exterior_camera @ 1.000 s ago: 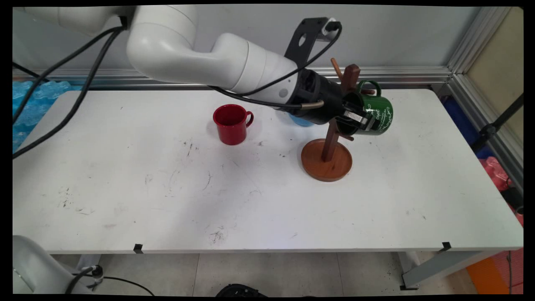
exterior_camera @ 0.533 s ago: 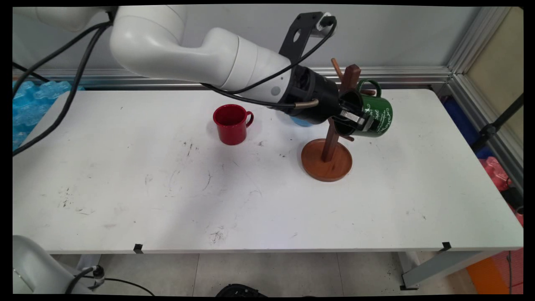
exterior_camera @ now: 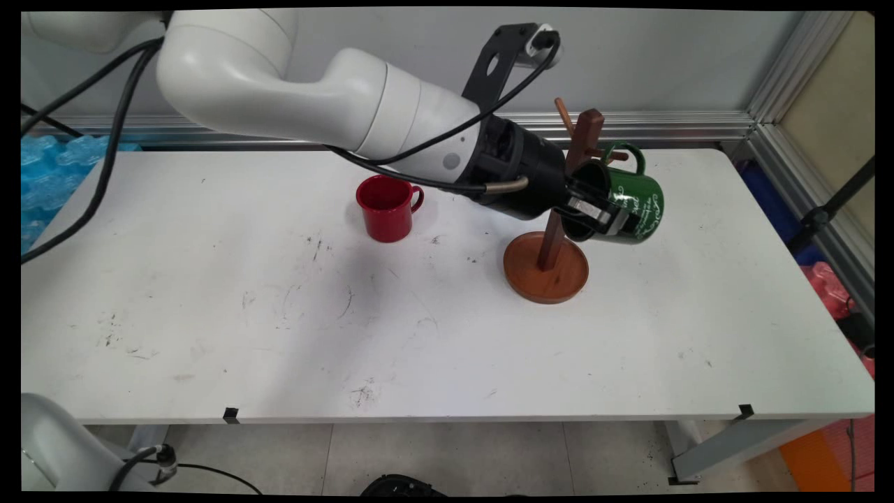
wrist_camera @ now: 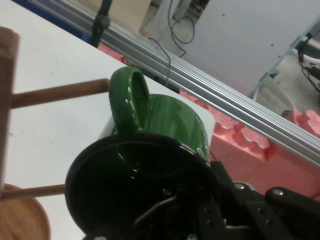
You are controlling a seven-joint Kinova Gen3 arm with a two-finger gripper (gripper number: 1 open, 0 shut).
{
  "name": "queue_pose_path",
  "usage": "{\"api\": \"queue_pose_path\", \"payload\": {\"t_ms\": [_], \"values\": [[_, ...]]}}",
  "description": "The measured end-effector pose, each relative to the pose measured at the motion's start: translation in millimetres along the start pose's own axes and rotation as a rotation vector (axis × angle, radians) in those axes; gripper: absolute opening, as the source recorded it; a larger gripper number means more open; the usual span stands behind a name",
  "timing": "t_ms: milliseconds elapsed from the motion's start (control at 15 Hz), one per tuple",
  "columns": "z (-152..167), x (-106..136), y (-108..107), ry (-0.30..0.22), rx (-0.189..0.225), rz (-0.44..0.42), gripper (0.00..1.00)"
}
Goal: Place the picked object on the table
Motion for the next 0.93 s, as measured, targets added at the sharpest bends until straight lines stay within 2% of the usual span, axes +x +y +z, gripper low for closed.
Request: {"api": "queue_pose_path", "payload": {"t_ms": [533,933], "values": [[-6.2,-4.8,9.8,-0.014,-0.025,0.016,0.00],[-23.4,-15.0,0.0,-0.056,0.000,0.055,0.00]]}}
